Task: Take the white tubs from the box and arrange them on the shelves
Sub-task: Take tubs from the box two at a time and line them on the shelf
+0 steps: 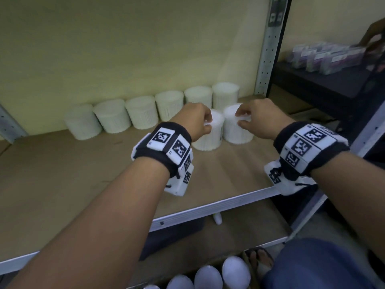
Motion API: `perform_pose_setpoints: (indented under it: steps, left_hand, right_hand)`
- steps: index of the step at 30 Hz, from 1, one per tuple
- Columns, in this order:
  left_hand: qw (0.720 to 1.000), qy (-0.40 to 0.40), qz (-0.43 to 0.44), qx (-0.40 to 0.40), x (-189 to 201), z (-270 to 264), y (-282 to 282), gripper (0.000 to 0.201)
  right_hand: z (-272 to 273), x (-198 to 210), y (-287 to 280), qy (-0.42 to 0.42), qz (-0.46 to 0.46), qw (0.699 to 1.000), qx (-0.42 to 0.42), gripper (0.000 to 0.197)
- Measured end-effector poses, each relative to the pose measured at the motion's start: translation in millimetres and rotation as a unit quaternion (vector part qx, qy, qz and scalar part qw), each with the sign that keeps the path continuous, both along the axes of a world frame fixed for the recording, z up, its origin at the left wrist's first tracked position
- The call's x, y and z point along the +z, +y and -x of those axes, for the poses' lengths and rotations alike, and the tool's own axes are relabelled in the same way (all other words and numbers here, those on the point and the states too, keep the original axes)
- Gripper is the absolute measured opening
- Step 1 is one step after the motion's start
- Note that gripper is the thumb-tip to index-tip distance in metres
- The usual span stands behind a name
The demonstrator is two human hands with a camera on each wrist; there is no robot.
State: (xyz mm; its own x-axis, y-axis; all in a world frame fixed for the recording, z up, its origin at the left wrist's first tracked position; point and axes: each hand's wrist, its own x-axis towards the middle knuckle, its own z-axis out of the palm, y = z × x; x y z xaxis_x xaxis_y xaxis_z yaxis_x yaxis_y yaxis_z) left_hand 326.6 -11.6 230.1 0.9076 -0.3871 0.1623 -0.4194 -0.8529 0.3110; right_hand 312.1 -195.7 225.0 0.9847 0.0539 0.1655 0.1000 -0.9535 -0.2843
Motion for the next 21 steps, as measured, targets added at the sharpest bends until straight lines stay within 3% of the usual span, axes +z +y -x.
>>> perform_pose_setpoints:
  steps: [9,21]
  left_hand:
    - [0.999,-0.008,0.003,0.031,-7.4,-40.5,-18.1,0.033]
    - [0.999,-0.018,0.011,0.043,-10.0,-57.7,-23.5,0.031]
  right_hand:
    - [-45.2,-3.0,-12.1,0.006,0.037,0.999,0.015,0.035]
    - [-62.3,-7.7,-16.2,-0.013,0.03,0.999,0.023,0.035]
